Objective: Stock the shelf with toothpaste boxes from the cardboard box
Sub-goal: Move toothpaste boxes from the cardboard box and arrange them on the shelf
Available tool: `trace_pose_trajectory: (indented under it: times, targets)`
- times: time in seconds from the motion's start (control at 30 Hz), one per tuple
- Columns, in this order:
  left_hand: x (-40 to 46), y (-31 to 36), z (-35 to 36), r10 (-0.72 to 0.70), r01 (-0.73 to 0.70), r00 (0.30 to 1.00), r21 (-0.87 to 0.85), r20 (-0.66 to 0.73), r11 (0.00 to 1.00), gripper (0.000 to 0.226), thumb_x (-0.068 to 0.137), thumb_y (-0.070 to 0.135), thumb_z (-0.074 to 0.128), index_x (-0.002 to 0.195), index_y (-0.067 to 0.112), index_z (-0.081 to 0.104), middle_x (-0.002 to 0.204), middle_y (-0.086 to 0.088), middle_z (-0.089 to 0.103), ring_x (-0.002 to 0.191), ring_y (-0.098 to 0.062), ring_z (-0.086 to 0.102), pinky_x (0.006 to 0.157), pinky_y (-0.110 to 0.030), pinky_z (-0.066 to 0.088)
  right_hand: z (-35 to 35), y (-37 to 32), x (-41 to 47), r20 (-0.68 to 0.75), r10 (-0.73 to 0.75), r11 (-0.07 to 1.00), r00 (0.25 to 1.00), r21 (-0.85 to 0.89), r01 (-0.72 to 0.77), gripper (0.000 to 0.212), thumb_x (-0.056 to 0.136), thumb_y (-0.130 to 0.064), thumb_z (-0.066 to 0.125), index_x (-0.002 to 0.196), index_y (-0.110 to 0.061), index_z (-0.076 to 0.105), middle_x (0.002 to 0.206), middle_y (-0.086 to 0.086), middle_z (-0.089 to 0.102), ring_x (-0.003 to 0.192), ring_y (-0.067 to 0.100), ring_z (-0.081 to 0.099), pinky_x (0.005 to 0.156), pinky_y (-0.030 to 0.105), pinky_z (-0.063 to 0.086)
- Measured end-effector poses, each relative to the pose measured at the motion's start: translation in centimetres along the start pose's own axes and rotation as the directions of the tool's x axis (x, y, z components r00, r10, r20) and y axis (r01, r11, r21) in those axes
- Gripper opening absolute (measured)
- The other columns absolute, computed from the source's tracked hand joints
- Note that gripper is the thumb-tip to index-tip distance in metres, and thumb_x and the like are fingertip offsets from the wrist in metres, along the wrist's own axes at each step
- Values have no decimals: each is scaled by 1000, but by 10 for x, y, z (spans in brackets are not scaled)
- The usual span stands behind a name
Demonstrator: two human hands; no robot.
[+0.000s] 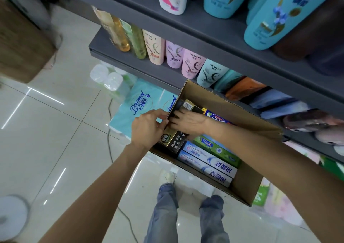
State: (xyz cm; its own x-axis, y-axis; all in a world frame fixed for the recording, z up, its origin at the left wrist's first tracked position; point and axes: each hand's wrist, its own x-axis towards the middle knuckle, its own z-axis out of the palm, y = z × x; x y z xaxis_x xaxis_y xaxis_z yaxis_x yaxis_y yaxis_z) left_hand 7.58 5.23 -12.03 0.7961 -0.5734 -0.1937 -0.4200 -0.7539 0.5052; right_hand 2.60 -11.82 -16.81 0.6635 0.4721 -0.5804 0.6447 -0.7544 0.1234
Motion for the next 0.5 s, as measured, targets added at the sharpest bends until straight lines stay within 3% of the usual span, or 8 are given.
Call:
trace_pose_trajectory:
  times: [0.1, 0.23, 0.33, 0.5]
  targets:
    - [-2, -1, 0, 11, -11, 1000, -23, -21, 1000, 14, 84, 27, 66, 98, 25, 68, 94, 10, 71, 72, -16, 69, 67, -27, 44, 5, 2, -6, -13, 49, 997, 999, -64, -50, 68, 69, -42, 74, 124, -15, 46, 118, 2, 52, 109, 30, 51, 93, 46, 40]
    - [-2, 1, 2, 23, -23, 999, -17, -47, 1000, 13, 84, 26, 66, 96, 23, 69, 92, 8, 72, 70, -17, 69, 65, -27, 45, 13, -4, -4, -19, 74, 985, 997, -154, -76, 67, 84, -31, 60, 141, -19, 27, 138, 8, 39, 130, 34, 35, 106, 52, 25]
    - [-3, 2, 2, 26, -26, 998, -11, -64, 1000, 12, 84, 26, 67, 95, 22, 69, 91, 8, 72, 70, -18, 69, 63, -26, 43, 9, -6, 0, -35, 50, 987, 998, -152, -55, 60, 89, -19, 52, 143, -22, 25, 141, 10, 39, 130, 33, 36, 112, 55, 16]
    - [-2, 3, 0, 30, -31, 998, -20, -56, 999, 12, 84, 25, 67, 96, 22, 69, 92, 9, 71, 69, -17, 68, 61, -24, 40, -1, 0, -17, -108, 22, 991, 994, -126, -36, 74, 72, -26, 69, 137, -22, 34, 127, 12, 50, 116, 30, 49, 102, 55, 33]
